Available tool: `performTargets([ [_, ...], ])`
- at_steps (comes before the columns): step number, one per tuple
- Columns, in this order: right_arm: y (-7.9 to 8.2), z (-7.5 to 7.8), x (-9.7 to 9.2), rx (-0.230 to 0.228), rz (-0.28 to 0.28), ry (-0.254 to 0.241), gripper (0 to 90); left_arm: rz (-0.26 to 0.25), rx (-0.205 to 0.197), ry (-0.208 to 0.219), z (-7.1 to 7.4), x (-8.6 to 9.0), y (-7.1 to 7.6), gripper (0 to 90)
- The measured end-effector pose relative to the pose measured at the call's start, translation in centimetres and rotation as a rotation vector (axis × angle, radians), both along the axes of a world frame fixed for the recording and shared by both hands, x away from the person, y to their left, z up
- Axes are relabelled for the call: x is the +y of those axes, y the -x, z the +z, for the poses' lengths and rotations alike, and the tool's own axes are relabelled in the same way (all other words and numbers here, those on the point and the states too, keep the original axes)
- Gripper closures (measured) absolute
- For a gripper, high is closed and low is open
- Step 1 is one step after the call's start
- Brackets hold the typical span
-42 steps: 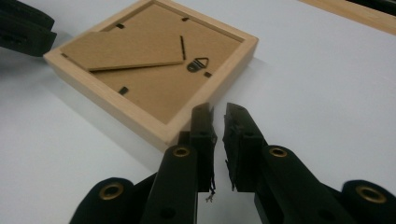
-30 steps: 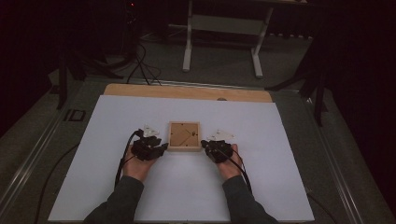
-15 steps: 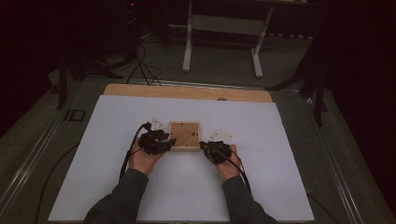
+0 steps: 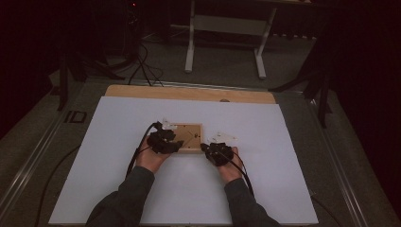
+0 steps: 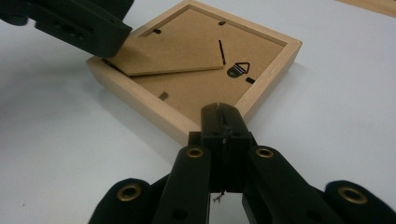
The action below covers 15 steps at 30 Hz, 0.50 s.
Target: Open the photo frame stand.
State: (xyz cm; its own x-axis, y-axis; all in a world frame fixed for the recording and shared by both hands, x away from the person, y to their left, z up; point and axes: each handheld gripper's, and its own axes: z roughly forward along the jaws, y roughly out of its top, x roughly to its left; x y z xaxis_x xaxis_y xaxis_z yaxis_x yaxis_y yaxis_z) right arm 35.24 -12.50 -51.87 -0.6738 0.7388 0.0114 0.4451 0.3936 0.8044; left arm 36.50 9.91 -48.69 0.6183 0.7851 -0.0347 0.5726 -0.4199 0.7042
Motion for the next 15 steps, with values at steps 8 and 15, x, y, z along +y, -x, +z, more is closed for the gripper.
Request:
performTargets([
  [8, 0.1, 0.0, 0.0, -0.01, 0.003, 0.011, 89.8, 0.005, 0.006, -0.026, -0.2, -0.6, -0.6, 48.2],
  [15, 0.1, -0.1, 0.0, -0.017, 0.004, 0.01, 89.9, 0.003, 0.014, -0.058, -0.4, -1.0, -1.1, 46.5],
])
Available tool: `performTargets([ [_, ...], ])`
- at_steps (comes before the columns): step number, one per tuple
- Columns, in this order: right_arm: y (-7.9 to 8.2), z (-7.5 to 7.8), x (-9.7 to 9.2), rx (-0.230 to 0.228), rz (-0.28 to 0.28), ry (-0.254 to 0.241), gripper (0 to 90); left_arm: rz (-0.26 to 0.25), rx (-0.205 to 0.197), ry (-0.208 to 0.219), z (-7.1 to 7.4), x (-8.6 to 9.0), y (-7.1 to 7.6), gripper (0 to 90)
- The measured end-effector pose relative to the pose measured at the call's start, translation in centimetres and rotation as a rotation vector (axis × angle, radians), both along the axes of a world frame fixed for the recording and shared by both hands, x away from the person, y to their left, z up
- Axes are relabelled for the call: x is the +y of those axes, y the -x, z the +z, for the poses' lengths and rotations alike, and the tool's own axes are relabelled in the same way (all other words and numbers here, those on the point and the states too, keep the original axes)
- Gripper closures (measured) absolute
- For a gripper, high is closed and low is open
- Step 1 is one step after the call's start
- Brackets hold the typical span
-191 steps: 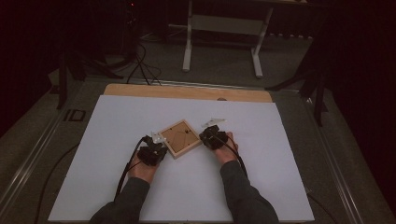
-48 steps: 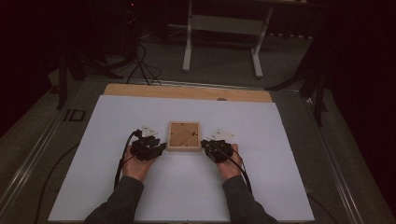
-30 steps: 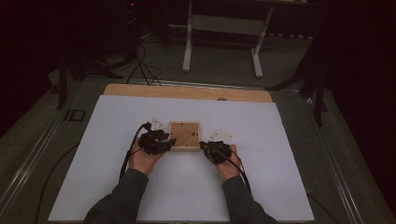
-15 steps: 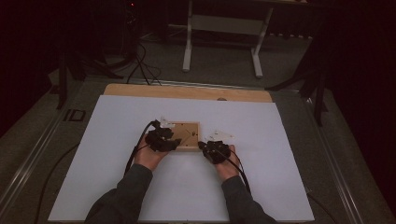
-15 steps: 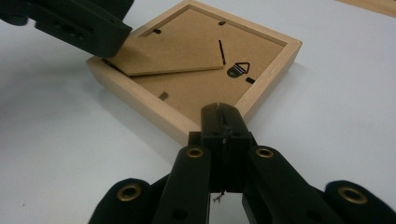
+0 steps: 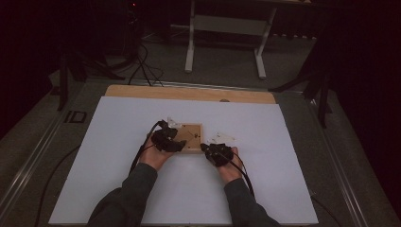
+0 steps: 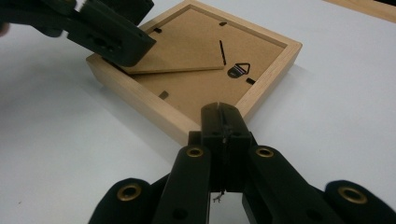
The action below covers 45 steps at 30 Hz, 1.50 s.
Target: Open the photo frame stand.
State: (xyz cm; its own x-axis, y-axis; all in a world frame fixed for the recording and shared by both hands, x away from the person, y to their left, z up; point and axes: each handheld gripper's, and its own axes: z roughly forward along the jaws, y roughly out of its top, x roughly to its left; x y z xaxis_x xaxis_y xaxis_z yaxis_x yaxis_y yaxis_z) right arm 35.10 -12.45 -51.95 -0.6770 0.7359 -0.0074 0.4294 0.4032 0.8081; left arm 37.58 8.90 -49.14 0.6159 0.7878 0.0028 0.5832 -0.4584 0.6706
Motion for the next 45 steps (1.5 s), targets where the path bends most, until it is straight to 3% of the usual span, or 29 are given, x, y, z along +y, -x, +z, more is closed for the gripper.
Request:
performTargets([
  [14, 0.0, -0.1, -0.1, -0.007, 0.002, -0.004, 89.8, -0.003, 0.034, -0.015, -1.0, -0.3, -0.7, 44.6],
  [24, 0.0, -0.1, -0.1, -0.01, 0.007, -0.005, 89.9, -0.005, 0.054, -0.018, -0.9, -0.4, -0.9, 50.6],
  [31, 0.0, -0.1, -0.2, -0.006, 0.008, -0.011, 89.9, -0.007, 0.055, -0.025, 0.1, -0.6, -0.9, 50.9],
  [33, 0.0, -0.1, -0.1, -0.006, 0.008, -0.009, 89.9, -0.01, 0.034, -0.024, 1.0, -0.8, -1.0, 50.9],
  [37, 0.0, -0.1, -0.1, -0.007, 0.008, -0.009, 89.9, -0.004, 0.031, -0.003, 1.6, -0.8, -1.2, 50.9],
  [45, 0.0, -0.1, -0.2, -0.008, 0.009, -0.008, 89.9, 0.004, 0.053, 0.003, 1.6, -0.8, -1.4, 49.8],
])
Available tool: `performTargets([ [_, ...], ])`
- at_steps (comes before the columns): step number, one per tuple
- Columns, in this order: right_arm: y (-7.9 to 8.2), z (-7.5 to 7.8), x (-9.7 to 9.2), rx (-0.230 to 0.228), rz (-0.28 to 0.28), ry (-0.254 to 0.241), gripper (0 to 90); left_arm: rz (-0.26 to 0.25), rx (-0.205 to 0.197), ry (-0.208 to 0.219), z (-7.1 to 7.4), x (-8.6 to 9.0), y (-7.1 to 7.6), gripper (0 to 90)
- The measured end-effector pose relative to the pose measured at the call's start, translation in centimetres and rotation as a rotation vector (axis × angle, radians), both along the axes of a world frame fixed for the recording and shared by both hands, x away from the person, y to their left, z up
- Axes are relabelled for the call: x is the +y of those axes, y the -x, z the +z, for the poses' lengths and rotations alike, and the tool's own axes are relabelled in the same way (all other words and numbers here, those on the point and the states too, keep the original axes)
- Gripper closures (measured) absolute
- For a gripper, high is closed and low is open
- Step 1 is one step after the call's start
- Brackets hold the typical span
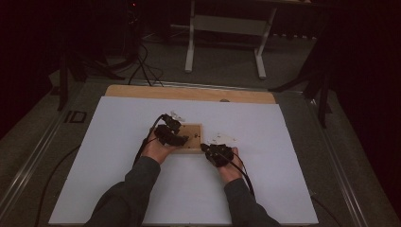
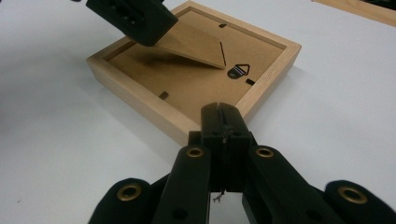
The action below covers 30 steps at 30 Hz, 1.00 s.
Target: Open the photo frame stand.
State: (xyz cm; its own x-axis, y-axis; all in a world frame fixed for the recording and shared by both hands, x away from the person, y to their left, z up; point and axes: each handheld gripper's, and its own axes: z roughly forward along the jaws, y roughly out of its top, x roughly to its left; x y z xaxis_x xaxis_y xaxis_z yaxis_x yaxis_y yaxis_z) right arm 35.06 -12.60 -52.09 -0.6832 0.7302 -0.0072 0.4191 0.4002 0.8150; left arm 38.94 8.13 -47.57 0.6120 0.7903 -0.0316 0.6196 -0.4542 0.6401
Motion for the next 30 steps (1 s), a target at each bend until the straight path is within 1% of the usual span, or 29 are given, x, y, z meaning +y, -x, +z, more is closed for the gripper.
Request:
performTargets([
  [2, 0.0, 0.0, 0.0, 0.001, 0.0, -0.001, 89.9, 0.01, 0.002, -0.003, 0.0, 0.1, 0.0, 46.7],
  [4, 0.0, 0.0, 0.0, 0.001, 0.001, -0.001, 89.9, 0.01, 0.002, -0.003, 0.0, 0.1, 0.0, 45.8],
  [5, 0.0, 0.0, 0.0, 0.001, 0.0, -0.001, 89.9, 0.005, 0.008, -0.001, -0.1, 0.2, 0.0, 44.0],
  [7, 0.0, 0.0, 0.0, 0.0, 0.0, 0.0, 89.8, -0.004, 0.018, 0.001, -0.1, 0.2, 0.0, 43.3],
  [10, 0.0, 0.0, 0.0, -0.001, 0.0, 0.0, 89.8, -0.003, 0.018, -0.001, -0.2, 0.1, 0.1, 42.3],
  [11, 0.0, 0.0, 0.0, -0.001, 0.0, 0.0, 89.8, -0.002, 0.042, 0.006, -0.4, 0.2, -0.1, 41.6],
  [12, 0.0, 0.0, 0.0, -0.001, -0.001, 0.0, 89.9, -0.002, 0.048, 0.0, -0.5, 0.2, -0.2, 41.7],
  [13, 0.0, 0.0, 0.0, -0.002, -0.001, 0.0, 89.9, 0.004, 0.063, -0.006, -0.8, 0.3, -0.3, 41.7],
  [15, 0.0, 0.0, 0.0, -0.002, -0.001, 0.0, 89.9, 0.009, 0.068, -0.011, -0.9, 0.3, -0.4, 41.9],
  [17, 0.0, 0.0, 0.0, 0.0, 0.0, -0.001, 89.9, 0.008, 0.087, -0.001, -1.1, 0.5, -0.5, 42.2],
  [18, 0.0, 0.0, 0.0, -0.001, 0.0, -0.001, 89.9, 0.008, 0.087, -0.001, -1.1, 0.5, -0.5, 43.2],
  [19, 0.0, 0.0, 0.0, -0.002, 0.0, -0.001, 89.8, 0.006, 0.107, 0.028, -1.2, 0.6, -0.6, 44.5],
  [21, 0.0, 0.0, 0.0, -0.002, 0.0, -0.001, 89.8, 0.006, 0.11, 0.053, -1.0, 0.7, -0.6, 47.8],
  [22, 0.0, 0.0, 0.0, -0.002, 0.0, -0.001, 89.8, 0.006, 0.11, 0.053, -1.0, 0.7, -0.6, 49.8],
  [24, 0.0, 0.0, 0.0, -0.003, 0.0, 0.0, 89.8, 0.014, 0.106, 0.068, -0.7, 0.6, -0.5, 50.0],
  [26, 0.0, 0.0, 0.0, -0.002, 0.0, 0.0, 89.8, 0.017, 0.107, 0.073, -0.7, 0.7, -0.6, 49.9],
  [27, 0.0, 0.0, 0.0, -0.002, -0.001, 0.0, 89.8, 0.021, 0.112, 0.084, -0.6, 0.7, -0.6, 49.9],
  [28, 0.0, 0.0, 0.0, -0.003, 0.0, 0.0, 89.9, 0.028, 0.135, 0.123, -0.6, 1.0, -0.8, 49.9],
  [30, 0.0, 0.0, 0.0, -0.003, -0.001, 0.0, 89.8, 0.035, 0.152, 0.17, -0.6, 1.3, -1.0, 49.8],
])
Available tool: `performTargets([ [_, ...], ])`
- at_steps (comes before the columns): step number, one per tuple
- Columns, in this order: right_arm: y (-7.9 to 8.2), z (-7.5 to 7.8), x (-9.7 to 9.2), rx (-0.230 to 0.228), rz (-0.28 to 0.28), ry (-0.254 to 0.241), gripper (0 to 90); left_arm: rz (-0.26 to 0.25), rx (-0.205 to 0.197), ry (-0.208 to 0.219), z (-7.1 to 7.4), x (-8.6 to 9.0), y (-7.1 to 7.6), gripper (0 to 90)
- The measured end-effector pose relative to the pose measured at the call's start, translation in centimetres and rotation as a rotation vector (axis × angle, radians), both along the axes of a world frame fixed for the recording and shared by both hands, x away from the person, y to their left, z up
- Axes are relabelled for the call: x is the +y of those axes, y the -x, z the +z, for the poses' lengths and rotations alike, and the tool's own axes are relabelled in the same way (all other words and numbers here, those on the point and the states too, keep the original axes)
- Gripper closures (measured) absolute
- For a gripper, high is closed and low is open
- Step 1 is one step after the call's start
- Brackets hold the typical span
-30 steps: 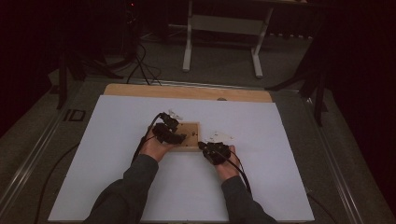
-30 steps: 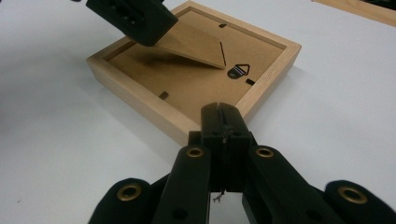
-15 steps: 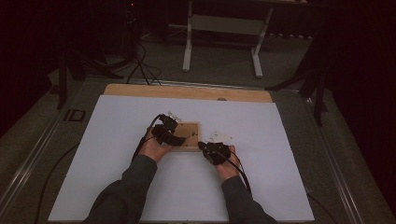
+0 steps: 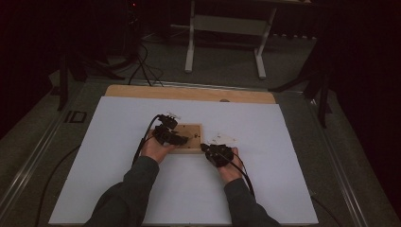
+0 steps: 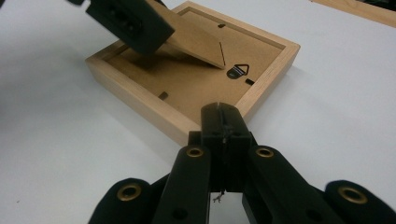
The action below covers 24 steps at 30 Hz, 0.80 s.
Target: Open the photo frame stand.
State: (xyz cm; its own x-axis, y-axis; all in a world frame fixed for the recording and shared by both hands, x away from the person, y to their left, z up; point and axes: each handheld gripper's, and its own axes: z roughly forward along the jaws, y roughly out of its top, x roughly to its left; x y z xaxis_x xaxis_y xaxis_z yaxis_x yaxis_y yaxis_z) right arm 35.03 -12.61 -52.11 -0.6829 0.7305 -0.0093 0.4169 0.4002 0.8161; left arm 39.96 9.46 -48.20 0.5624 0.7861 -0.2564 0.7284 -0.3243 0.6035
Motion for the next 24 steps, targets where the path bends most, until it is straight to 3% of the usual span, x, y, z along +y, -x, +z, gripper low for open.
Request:
performTargets([
  [7, 0.0, 0.0, 0.0, -0.001, 0.0, 0.001, 89.8, -0.003, 0.057, 0.047, -0.2, 0.4, -0.4, 48.7],
  [11, 0.0, 0.0, 0.0, -0.001, -0.001, 0.001, 89.8, 0.002, 0.062, 0.053, -0.3, 0.2, -0.5, 48.9],
  [17, 0.0, 0.0, 0.0, -0.002, 0.0, 0.001, 89.8, 0.017, 0.092, 0.101, -0.3, 0.6, -0.8, 51.6],
  [21, 0.0, 0.0, 0.0, -0.002, 0.0, 0.003, 89.8, 0.02, 0.138, 0.141, -0.5, 0.9, -1.2, 52.9],
  [24, 0.0, 0.0, 0.0, -0.003, 0.0, 0.003, 89.8, 0.023, 0.136, 0.137, -0.5, 0.8, -1.2, 52.5],
])
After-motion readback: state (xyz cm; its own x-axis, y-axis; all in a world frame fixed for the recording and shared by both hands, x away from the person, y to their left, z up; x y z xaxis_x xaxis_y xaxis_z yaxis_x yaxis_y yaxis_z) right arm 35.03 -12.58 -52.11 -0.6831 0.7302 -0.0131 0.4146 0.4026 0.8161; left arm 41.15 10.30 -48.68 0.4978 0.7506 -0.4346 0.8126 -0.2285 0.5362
